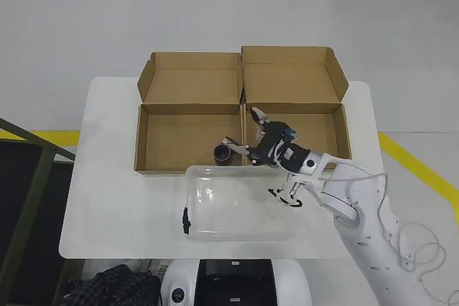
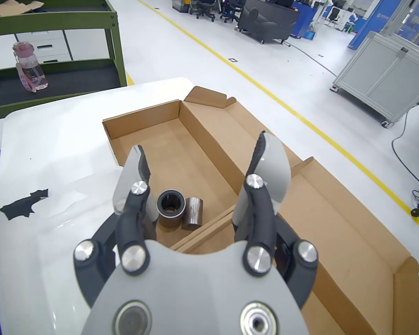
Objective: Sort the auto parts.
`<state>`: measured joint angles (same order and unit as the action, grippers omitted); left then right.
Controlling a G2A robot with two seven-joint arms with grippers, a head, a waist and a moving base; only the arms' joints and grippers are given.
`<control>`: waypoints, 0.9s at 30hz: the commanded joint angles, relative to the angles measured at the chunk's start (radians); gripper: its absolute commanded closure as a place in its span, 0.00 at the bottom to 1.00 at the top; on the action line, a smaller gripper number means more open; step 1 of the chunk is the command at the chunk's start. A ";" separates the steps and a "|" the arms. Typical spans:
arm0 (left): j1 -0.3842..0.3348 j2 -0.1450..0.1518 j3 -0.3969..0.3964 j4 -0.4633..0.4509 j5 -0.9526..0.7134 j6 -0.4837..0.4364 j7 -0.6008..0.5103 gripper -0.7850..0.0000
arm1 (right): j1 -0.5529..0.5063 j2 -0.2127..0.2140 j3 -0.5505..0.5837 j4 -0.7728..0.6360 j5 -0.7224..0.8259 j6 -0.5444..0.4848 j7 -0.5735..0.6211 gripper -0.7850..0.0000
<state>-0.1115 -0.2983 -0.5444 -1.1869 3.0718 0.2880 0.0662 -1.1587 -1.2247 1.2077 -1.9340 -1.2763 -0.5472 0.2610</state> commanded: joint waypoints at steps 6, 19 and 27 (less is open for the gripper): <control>0.000 0.000 0.000 0.000 0.000 0.000 0.000 0.00 | -0.125 0.020 0.127 -0.021 -0.023 -0.011 -0.121 0.00; 0.000 0.000 0.000 0.000 0.000 0.000 0.000 0.00 | -0.341 0.050 0.379 -0.016 -0.021 -0.008 -0.292 0.00; 0.000 0.000 0.000 0.000 0.000 0.000 0.000 0.00 | -0.471 0.059 0.505 0.013 -0.014 0.010 -0.384 0.00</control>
<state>-0.1115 -0.2983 -0.5444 -1.1869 3.0718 0.2880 0.0662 -1.6202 -1.1663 1.7031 -1.9239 -1.2911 -0.5399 -0.1155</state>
